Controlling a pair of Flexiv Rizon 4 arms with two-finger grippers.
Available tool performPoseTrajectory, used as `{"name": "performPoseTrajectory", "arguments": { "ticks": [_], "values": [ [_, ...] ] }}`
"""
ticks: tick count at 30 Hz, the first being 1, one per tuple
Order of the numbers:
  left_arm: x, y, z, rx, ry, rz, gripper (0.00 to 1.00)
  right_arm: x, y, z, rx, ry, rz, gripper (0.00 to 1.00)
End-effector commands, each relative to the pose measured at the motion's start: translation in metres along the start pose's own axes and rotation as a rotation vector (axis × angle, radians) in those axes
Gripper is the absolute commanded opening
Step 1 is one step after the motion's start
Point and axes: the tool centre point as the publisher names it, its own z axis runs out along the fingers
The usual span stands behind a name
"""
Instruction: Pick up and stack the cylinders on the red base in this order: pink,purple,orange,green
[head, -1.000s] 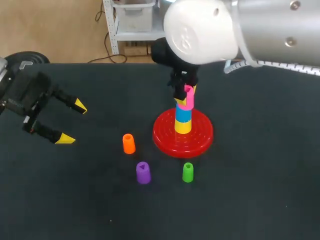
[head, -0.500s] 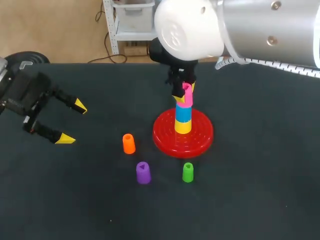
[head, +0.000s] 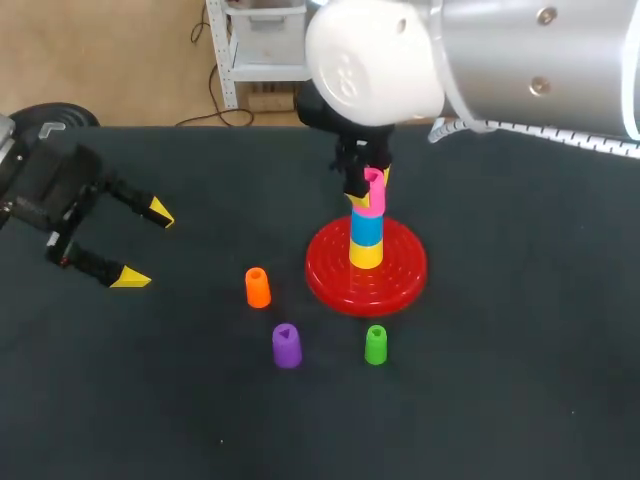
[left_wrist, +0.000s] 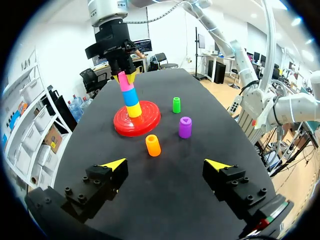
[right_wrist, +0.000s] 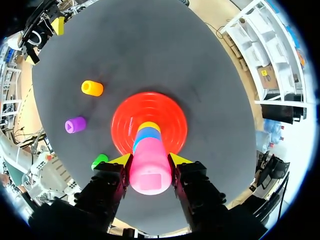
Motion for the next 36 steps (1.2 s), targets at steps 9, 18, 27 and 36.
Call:
{"name": "performPoseTrajectory", "arguments": {
  "ticks": [9, 18, 27, 36],
  "values": [
    [0.001, 0.000, 0.000, -0.001, -0.001, 0.002, 1.00, -0.001, 0.003, 0.009, 0.017, -0.002, -0.002, 0.00],
    [0.001, 0.000, 0.000, -0.001, -0.001, 0.002, 1.00, 0.004, -0.001, 0.000, 0.030, -0.028, 0.011, 0.00],
    [0.001, 0.000, 0.000, -0.001, -0.001, 0.002, 1.00, 0.002, 0.006, 0.002, 0.035, -0.022, -0.004, 0.00],
    [0.001, 0.000, 0.000, -0.001, -0.001, 0.002, 1.00, -0.002, 0.004, 0.006, 0.035, -0.006, -0.008, 0.00]
  ]
}}
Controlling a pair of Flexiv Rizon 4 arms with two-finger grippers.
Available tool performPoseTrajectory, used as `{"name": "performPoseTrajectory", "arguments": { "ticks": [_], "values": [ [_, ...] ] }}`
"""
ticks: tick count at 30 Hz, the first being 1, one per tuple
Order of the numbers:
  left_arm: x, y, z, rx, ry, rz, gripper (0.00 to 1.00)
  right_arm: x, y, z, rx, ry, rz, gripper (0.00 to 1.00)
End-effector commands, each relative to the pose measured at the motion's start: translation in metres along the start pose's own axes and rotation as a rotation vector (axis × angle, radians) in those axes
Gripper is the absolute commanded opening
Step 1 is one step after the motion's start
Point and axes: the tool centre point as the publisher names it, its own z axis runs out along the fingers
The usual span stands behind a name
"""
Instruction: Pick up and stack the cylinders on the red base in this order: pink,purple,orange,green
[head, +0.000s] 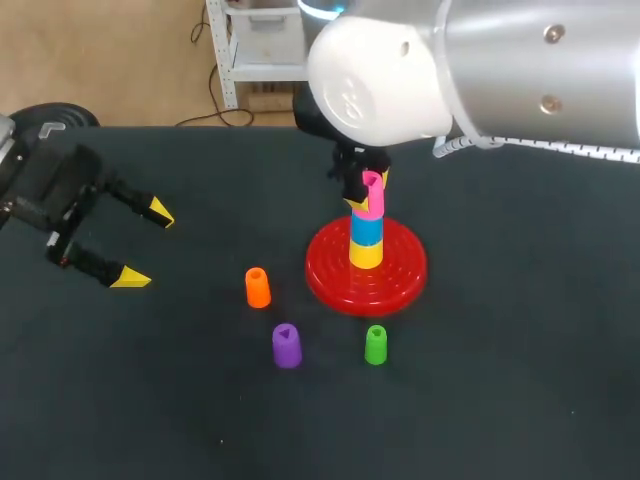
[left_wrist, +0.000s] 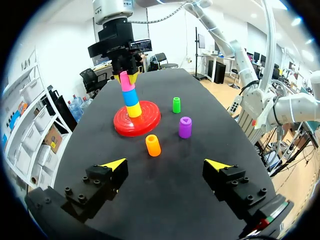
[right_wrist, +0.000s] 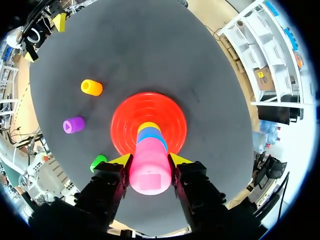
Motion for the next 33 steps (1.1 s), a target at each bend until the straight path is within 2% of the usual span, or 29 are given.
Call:
{"name": "performPoseTrajectory", "arguments": {
  "ticks": [1, 17, 33],
  "values": [
    [0.001, 0.000, 0.000, -0.001, -0.001, 0.002, 1.00, -0.003, -0.001, 0.005, -0.002, 0.007, 0.000, 0.00],
    [0.001, 0.000, 0.000, -0.001, -0.001, 0.002, 1.00, -0.002, -0.004, 0.003, 0.021, -0.005, 0.014, 0.00],
    [0.001, 0.000, 0.000, -0.001, -0.001, 0.002, 1.00, 0.000, -0.013, 0.002, -0.005, -0.026, 0.036, 0.00]
  ]
}}
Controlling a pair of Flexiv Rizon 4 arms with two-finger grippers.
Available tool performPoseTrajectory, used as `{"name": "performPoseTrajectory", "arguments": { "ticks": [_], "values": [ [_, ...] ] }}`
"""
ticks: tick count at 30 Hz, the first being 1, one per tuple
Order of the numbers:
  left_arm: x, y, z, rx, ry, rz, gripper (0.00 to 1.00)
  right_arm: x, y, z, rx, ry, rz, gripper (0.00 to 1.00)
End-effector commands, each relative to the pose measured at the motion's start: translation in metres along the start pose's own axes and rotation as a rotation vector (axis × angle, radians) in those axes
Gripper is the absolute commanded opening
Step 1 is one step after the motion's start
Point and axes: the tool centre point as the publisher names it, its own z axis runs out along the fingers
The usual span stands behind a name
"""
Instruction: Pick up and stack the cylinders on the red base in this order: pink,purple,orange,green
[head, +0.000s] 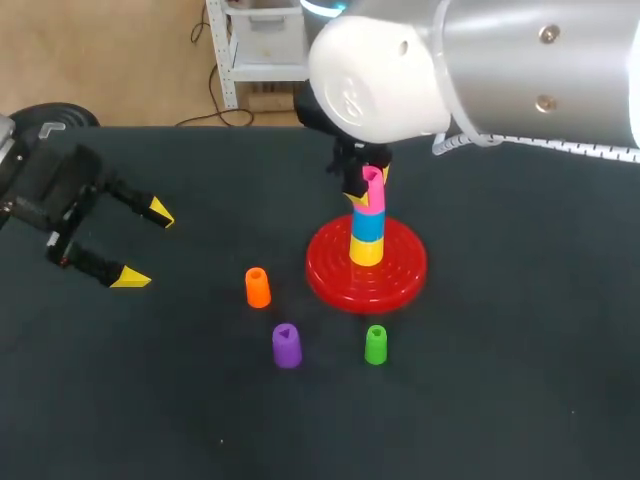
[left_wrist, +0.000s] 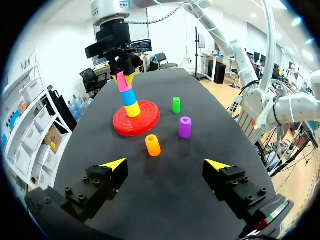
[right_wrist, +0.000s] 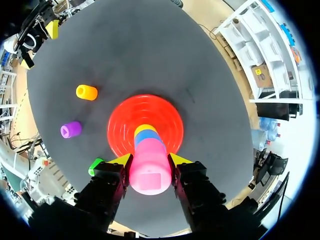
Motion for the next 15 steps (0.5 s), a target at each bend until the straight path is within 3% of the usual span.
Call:
{"name": "performPoseTrajectory", "arguments": {
  "ticks": [1, 15],
  "values": [
    [0.0010, 0.0000, 0.0000, -0.001, -0.001, 0.002, 1.00, 0.0041, -0.0033, 0.0022, -0.009, -0.011, -0.001, 0.00],
    [0.0010, 0.0000, 0.0000, -0.001, -0.001, 0.002, 1.00, -0.0012, -0.0032, 0.0116, -0.071, 0.002, -0.012, 0.00]
  ]
}}
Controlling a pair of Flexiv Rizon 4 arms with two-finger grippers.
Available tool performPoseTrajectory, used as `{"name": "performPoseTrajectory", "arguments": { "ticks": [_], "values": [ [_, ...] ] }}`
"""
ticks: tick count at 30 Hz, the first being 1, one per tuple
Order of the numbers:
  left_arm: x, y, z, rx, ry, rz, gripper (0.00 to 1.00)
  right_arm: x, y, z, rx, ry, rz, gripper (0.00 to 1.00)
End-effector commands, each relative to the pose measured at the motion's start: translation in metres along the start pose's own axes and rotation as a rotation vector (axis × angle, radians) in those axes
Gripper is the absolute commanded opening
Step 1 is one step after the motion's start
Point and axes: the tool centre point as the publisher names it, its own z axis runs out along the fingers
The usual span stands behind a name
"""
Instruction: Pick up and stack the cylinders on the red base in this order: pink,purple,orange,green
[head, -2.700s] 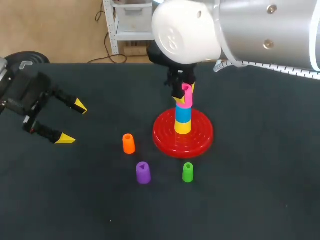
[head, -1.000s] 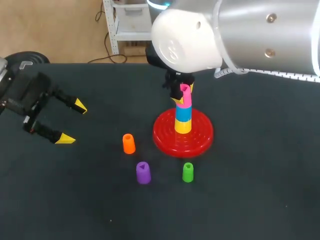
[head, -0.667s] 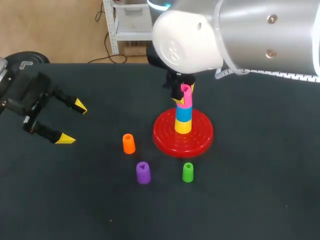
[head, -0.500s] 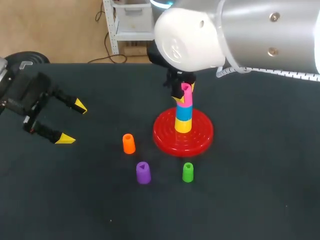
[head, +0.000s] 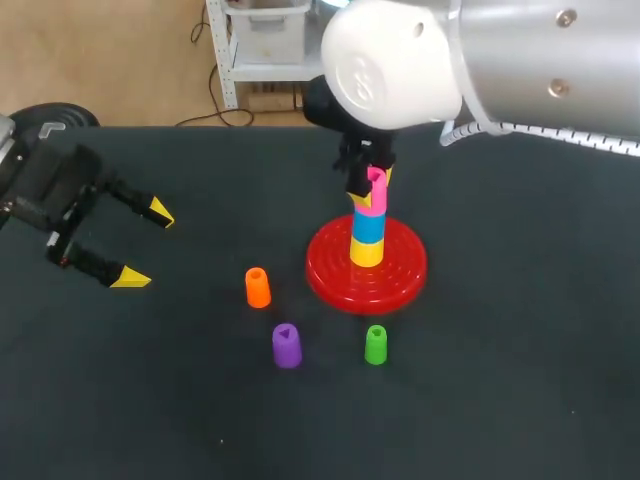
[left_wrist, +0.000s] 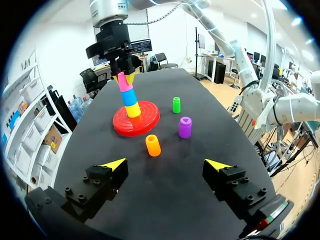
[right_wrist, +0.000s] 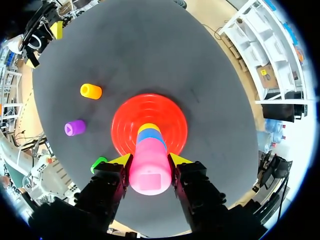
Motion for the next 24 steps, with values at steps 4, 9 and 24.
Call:
{"name": "performPoseTrajectory", "arguments": {
  "ticks": [4, 9, 24],
  "values": [
    [0.0010, 0.0000, 0.0000, -0.001, -0.001, 0.002, 1.00, -0.0053, -0.0036, 0.0118, -0.015, 0.013, -0.002, 0.00],
    [0.0010, 0.0000, 0.0000, -0.001, -0.001, 0.002, 1.00, -0.0053, -0.0039, 0.0139, -0.012, 0.013, 0.000, 0.00],
    [0.0010, 0.0000, 0.0000, -0.001, -0.001, 0.002, 1.00, -0.0032, -0.0039, 0.0150, -0.013, 0.016, 0.006, 0.00]
  ]
}}
